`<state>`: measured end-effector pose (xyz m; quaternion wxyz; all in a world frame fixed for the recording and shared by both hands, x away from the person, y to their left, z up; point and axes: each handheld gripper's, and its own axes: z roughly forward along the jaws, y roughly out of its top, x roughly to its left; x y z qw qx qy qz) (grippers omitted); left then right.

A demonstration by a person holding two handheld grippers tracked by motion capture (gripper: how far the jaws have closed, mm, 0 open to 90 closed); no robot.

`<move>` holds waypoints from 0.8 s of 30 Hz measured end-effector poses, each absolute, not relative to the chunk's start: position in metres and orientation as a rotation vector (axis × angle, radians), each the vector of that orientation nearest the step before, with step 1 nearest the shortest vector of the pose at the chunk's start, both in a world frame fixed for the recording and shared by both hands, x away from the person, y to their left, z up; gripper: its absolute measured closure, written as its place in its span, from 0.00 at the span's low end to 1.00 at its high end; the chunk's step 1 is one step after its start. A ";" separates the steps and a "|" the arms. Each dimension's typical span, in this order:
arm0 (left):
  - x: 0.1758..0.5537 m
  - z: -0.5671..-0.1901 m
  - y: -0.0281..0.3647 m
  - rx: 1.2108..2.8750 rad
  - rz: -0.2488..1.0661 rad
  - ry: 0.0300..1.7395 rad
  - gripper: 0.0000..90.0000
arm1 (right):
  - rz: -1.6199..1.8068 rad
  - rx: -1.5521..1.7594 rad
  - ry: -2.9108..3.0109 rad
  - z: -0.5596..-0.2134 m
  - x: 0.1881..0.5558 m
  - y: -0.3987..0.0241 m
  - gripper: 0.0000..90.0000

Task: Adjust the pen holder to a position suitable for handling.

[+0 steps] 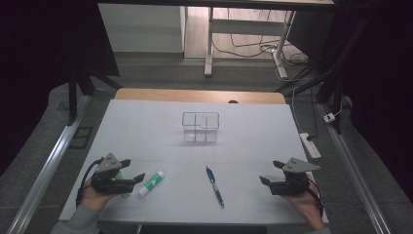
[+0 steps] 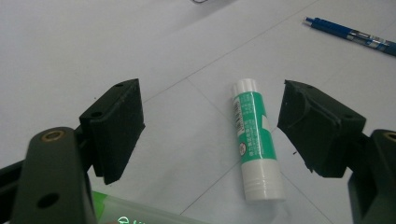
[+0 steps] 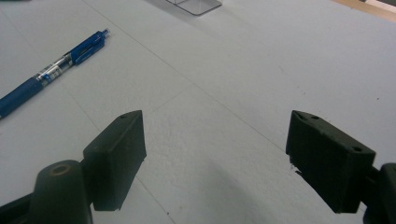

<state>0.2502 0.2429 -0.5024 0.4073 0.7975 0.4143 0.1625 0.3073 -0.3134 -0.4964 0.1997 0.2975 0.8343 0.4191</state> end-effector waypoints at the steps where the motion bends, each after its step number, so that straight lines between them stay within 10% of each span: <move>1: 0.250 -0.502 0.243 2.011 0.412 1.043 0.25 | 1.171 0.835 2.332 -0.497 0.307 -0.314 0.22; 24: 0.251 -0.501 0.243 2.018 0.419 1.029 0.24 | 1.144 0.840 2.355 -0.497 0.307 -0.312 0.23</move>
